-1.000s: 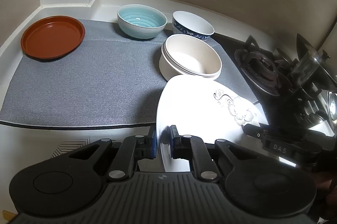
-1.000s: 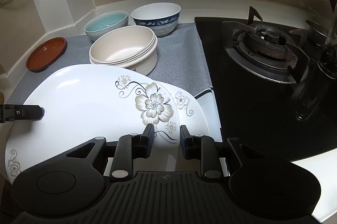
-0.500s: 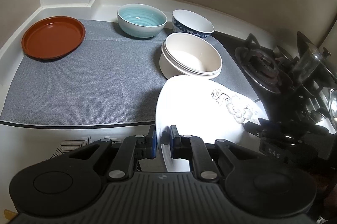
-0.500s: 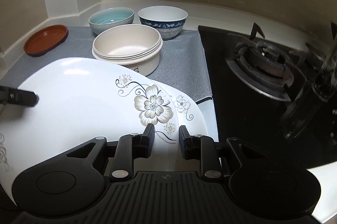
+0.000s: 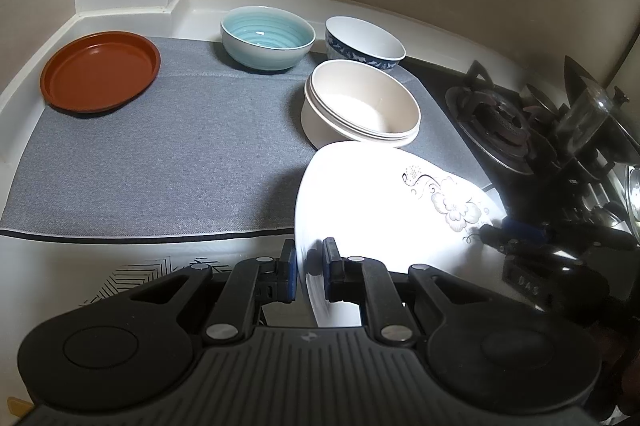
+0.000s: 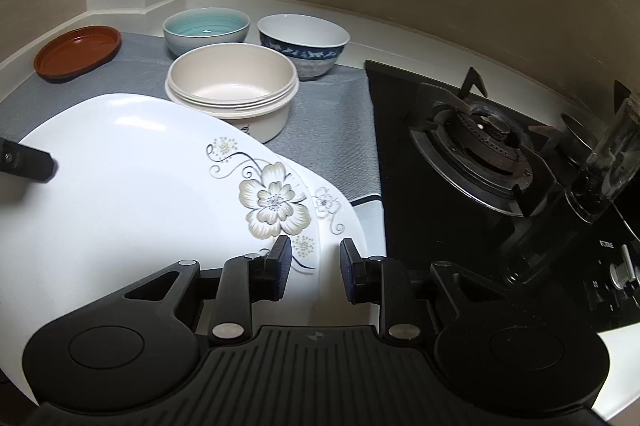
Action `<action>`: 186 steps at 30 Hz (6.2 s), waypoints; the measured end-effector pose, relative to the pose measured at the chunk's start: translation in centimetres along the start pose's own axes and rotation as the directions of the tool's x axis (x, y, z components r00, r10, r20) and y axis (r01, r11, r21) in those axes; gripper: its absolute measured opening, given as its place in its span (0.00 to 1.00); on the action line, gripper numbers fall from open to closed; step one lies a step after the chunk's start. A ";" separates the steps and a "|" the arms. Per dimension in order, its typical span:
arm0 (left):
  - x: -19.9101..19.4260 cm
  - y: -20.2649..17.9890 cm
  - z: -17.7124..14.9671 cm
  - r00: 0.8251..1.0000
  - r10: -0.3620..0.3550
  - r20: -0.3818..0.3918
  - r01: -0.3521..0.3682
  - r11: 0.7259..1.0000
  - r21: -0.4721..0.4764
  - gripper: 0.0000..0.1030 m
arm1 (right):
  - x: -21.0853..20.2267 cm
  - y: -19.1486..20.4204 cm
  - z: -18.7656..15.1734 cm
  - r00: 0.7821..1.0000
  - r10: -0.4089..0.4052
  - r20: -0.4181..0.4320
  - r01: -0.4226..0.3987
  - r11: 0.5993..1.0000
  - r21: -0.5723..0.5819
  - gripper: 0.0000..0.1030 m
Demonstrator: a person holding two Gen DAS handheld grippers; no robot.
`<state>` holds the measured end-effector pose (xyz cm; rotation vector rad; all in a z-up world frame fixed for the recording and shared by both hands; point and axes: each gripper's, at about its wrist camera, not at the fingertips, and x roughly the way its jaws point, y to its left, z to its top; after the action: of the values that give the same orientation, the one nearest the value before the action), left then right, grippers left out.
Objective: Organize plates and bowls
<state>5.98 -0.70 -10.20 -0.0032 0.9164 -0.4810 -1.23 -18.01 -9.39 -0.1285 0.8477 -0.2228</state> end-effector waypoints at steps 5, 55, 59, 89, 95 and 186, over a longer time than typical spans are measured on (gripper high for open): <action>0.1 0.0 -0.1 1.000 -0.001 0.002 0.001 1.000 0.002 0.14 | -0.7 -0.6 -0.1 1.000 -0.018 0.009 0.018 1.000 0.016 0.28; 0.6 4.3 -1.3 1.000 -0.001 -0.007 0.000 0.989 -0.146 0.16 | 0.7 0.1 1.3 0.972 0.194 -0.135 -0.161 0.962 0.223 0.29; 0.4 6.4 -0.5 0.999 0.035 0.008 -0.033 0.984 -0.172 0.17 | 1.1 1.9 2.2 0.963 0.232 -0.138 -0.205 0.961 0.183 0.28; -0.9 2.7 -2.4 0.983 0.182 0.031 -0.174 0.970 -0.171 0.15 | 1.9 -0.1 2.7 0.903 0.386 -0.189 -0.365 0.921 0.136 0.29; -2.2 1.4 -2.4 0.961 0.271 0.049 -0.253 0.939 -0.231 0.15 | 1.7 -0.7 3.1 0.889 0.415 -0.194 -0.405 0.910 0.089 0.30; -6.5 18.6 -4.0 0.969 0.242 0.040 -0.207 0.894 -0.397 0.11 | 0.3 17.2 12.2 0.870 0.489 -0.063 -0.493 0.859 -0.136 0.33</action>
<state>7.02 19.32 -11.51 -0.2784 0.8995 -0.0747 10.60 -1.08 -5.08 -0.0439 0.8960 0.3239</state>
